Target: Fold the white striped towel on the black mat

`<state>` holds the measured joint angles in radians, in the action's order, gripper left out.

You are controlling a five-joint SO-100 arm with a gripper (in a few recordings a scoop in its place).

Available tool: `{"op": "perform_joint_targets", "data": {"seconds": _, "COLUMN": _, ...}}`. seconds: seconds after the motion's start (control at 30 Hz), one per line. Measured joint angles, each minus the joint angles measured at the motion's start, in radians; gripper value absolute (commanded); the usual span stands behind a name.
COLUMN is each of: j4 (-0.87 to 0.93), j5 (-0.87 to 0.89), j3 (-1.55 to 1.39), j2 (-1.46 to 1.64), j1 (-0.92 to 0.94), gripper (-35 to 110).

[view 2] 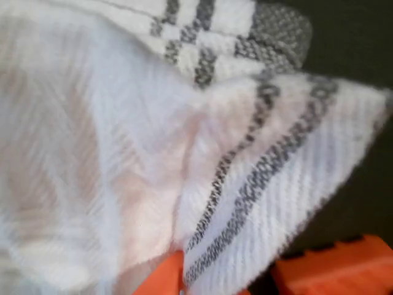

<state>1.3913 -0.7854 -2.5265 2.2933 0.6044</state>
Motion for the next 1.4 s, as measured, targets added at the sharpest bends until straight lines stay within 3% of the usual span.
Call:
{"op": "perform_joint_targets", "data": {"seconds": 0.3, "j4": 0.249, "j5": 0.044, "j3": 0.336, "j2": -0.032, "j1": -0.043, "gripper": 0}}
{"op": "perform_joint_targets", "data": {"seconds": 0.43, "j4": 0.276, "j5": 0.091, "j3": 0.466, "j2": -0.086, "j1": -0.097, "gripper": 0}}
{"op": "perform_joint_targets", "data": {"seconds": 0.93, "j4": 0.106, "j5": 0.221, "j3": 0.762, "j2": -0.48, "j1": -0.284, "gripper": 0}}
{"op": "perform_joint_targets", "data": {"seconds": 1.4, "j4": 0.002, "j5": 0.239, "j3": 1.123, "j2": -0.841, "j1": -0.336, "gripper": 0}}
